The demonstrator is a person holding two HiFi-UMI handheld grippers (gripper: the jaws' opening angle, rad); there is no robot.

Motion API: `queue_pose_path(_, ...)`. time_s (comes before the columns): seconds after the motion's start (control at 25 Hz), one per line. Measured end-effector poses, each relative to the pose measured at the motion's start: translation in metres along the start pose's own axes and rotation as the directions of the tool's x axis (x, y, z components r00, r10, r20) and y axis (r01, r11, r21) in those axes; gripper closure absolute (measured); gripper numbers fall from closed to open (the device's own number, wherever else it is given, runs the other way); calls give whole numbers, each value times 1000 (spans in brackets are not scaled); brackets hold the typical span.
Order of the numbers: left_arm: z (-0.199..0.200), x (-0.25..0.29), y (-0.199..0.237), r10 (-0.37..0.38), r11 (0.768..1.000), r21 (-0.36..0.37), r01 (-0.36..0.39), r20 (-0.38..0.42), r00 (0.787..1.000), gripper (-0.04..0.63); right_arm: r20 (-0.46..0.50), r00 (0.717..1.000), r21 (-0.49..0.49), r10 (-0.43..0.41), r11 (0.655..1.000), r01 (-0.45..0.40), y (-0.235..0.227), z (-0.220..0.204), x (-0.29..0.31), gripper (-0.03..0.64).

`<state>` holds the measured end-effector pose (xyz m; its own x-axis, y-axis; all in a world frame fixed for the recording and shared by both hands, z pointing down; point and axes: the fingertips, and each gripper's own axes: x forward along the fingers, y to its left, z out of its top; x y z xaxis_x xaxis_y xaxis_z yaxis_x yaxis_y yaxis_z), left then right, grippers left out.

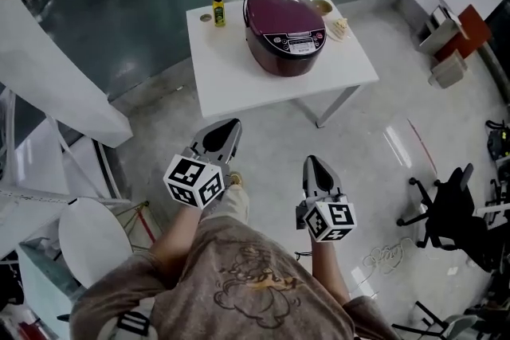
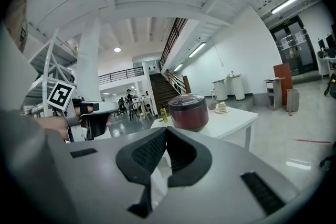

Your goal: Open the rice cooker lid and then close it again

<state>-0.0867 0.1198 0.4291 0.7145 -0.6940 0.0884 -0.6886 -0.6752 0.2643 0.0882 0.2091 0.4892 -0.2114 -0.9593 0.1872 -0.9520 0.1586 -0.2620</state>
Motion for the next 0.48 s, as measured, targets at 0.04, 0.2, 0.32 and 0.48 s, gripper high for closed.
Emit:
queue_pose_path(0.04, 4, 9, 5, -6, 1000, 4, 6, -3, 1000, 578, -2, 1000, -3, -3, 1000, 3, -3, 4, 10, 618)
queue_pose_path(0.2, 18, 45, 29, -26, 1000, -17, 26, -7, 1000, 578, -6, 1000, -5, -13, 1000, 13, -12, 19, 50, 618)
queue_pose_path(0.32, 29, 70, 49, -37, 999, -20, 36, -11, 999, 578, -7, 1000, -1, -22, 1000, 22, -19, 30, 81, 618)
queue_pose_path(0.48, 42, 100, 72, -57, 998, -16, 57, -11, 998, 578, 0, 999, -3, -36, 999, 36, -27, 44, 119, 618)
